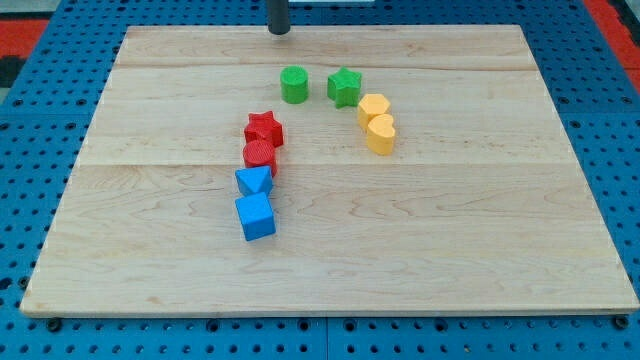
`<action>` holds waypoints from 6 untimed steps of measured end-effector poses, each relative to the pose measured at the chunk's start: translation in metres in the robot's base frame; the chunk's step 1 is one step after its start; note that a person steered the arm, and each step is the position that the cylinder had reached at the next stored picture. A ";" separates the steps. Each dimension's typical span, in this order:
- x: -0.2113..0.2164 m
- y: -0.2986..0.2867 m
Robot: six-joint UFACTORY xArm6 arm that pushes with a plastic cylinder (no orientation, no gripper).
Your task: Move the arm to the right of the yellow blocks
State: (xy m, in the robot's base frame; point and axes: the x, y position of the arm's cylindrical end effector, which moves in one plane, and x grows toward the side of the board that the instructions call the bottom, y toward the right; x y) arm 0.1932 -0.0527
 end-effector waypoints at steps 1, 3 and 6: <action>0.003 0.042; 0.044 0.159; 0.119 0.187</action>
